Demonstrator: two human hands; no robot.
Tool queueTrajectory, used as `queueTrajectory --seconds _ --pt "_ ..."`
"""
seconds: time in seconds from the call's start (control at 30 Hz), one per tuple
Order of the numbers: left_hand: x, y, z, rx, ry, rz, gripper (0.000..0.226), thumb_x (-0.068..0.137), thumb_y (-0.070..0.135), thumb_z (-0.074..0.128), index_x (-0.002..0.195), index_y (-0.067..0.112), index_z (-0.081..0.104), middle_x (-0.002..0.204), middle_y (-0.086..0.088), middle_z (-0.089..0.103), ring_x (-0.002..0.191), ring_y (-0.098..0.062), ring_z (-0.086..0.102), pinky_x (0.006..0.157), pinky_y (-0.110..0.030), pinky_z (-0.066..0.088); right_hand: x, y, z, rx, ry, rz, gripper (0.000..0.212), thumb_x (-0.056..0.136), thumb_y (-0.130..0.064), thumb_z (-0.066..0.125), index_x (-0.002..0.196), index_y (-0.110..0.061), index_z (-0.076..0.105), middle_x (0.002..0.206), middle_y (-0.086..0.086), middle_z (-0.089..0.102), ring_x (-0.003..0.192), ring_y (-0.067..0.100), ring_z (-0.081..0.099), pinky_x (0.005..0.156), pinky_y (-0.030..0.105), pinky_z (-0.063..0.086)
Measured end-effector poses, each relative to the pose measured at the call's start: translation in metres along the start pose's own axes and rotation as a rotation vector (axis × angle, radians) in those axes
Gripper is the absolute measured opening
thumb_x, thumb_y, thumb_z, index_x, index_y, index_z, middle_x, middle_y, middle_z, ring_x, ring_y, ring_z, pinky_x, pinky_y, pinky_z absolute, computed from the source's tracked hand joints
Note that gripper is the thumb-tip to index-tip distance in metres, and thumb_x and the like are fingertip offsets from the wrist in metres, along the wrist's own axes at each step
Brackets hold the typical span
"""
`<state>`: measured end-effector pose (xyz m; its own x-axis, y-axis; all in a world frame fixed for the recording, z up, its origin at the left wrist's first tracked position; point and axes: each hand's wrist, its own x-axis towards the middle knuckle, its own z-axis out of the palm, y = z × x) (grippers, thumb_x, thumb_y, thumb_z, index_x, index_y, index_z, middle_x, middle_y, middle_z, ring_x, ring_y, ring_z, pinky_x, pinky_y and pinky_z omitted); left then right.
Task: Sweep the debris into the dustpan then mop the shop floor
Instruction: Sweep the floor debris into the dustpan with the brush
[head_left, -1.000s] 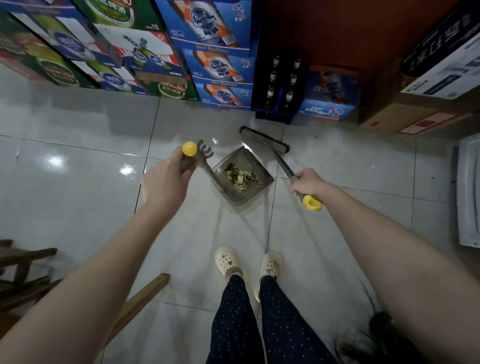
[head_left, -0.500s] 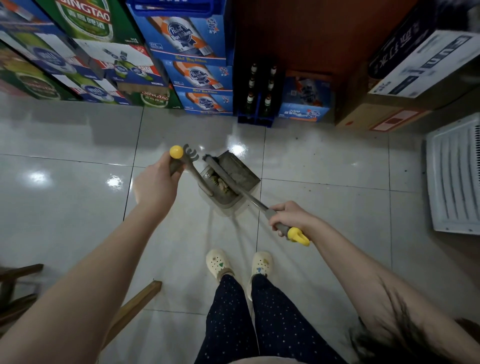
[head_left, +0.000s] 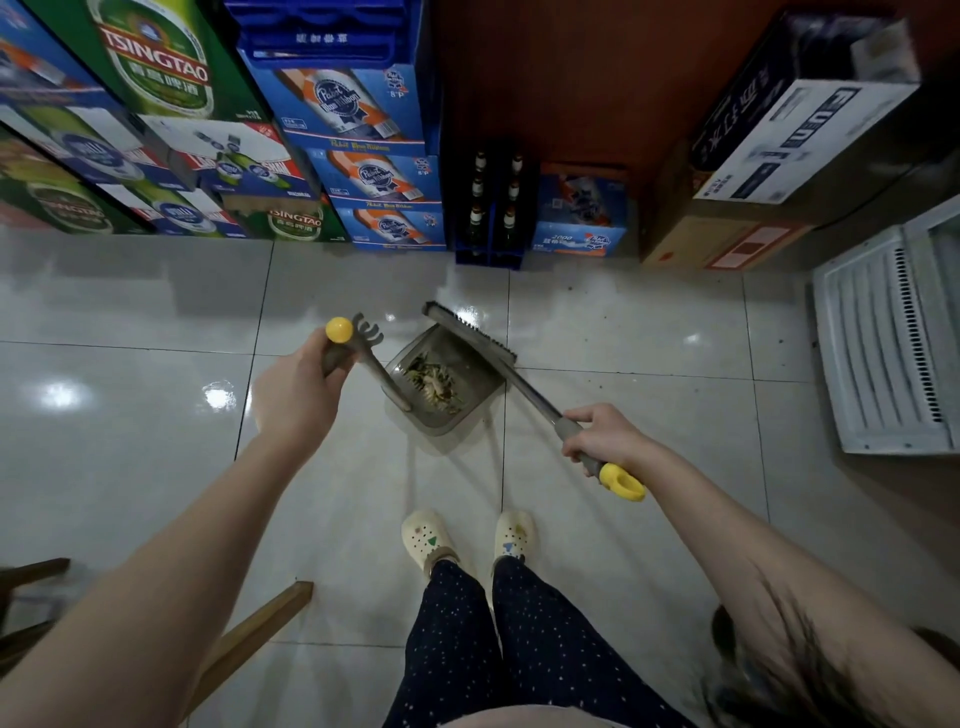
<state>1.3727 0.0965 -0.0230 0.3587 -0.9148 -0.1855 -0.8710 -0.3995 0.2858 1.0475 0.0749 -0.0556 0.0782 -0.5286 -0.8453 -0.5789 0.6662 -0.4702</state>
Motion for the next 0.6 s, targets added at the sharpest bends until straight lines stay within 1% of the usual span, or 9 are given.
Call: queueTrajectory --seconds 0.07,0.17,0.23,0.3,0.47,0.6 --pt "-0.006 0.005 -0.001 0.003 -0.007 0.017 0.027 0.093 0.044 0.048 0.107 0.022 0.052 0.08 -0.013 0.064 0.076 -0.038 0.058 0.057 -0.034 0.034 -0.002 0.008 -0.002 -0.004 0.015 0.007 0.053 0.08 0.008 0.061 0.13 -0.004 0.053 0.071 0.012 0.055 0.052 0.02 0.048 0.036 0.021 0.042" --pt "-0.016 0.017 0.0 0.014 -0.027 0.062 0.03 0.093 0.045 0.047 0.11 0.021 0.052 0.081 -0.014 0.064 0.077 -0.039 0.058 0.055 -0.034 0.033 -0.005 0.023 -0.006 0.031 0.037 0.022 0.054 0.08 0.01 0.06 0.132 -0.004 0.052 0.082 0.015 0.058 0.055 0.02 0.05 0.035 0.019 0.041" --pt "-0.021 0.026 0.002 0.018 -0.036 0.107 0.032 0.093 0.045 0.046 0.113 0.021 0.052 0.083 -0.016 0.064 0.079 -0.04 0.058 0.057 -0.035 0.034 -0.006 0.033 -0.012 0.07 0.061 0.034 0.053 0.079 0.011 0.059 0.13 -0.003 0.053 0.087 0.016 0.057 0.056 0.02 0.05 0.034 0.019 0.042" --pt "-0.024 0.037 0.005 0.029 -0.048 0.146 0.031 0.094 0.045 0.047 0.113 0.021 0.052 0.084 -0.015 0.065 0.08 -0.041 0.059 0.058 -0.036 0.036 -0.008 0.043 -0.017 0.079 0.081 0.04 0.051 0.079 0.011 0.06 0.128 -0.002 0.054 0.086 0.017 0.058 0.056 0.021 0.05 0.035 0.02 0.044" --pt "-0.028 0.056 0.011 0.025 -0.071 0.169 0.031 0.094 0.043 0.047 0.113 0.019 0.052 0.086 -0.015 0.065 0.081 -0.041 0.058 0.057 -0.035 0.033 -0.013 0.064 -0.039 0.174 0.142 0.087 0.043 0.08 0.012 0.058 0.122 0.001 0.057 0.087 0.018 0.056 0.057 0.021 0.05 0.035 0.019 0.043" --pt "-0.031 0.074 0.022 0.021 -0.096 0.199 0.031 0.093 0.043 0.048 0.11 0.017 0.052 0.084 -0.015 0.066 0.08 -0.041 0.059 0.057 -0.035 0.034 -0.012 0.088 -0.064 0.217 0.208 0.119 0.044 0.079 0.013 0.059 0.121 -0.003 0.058 0.083 0.017 0.057 0.056 0.021 0.05 0.033 0.018 0.042"
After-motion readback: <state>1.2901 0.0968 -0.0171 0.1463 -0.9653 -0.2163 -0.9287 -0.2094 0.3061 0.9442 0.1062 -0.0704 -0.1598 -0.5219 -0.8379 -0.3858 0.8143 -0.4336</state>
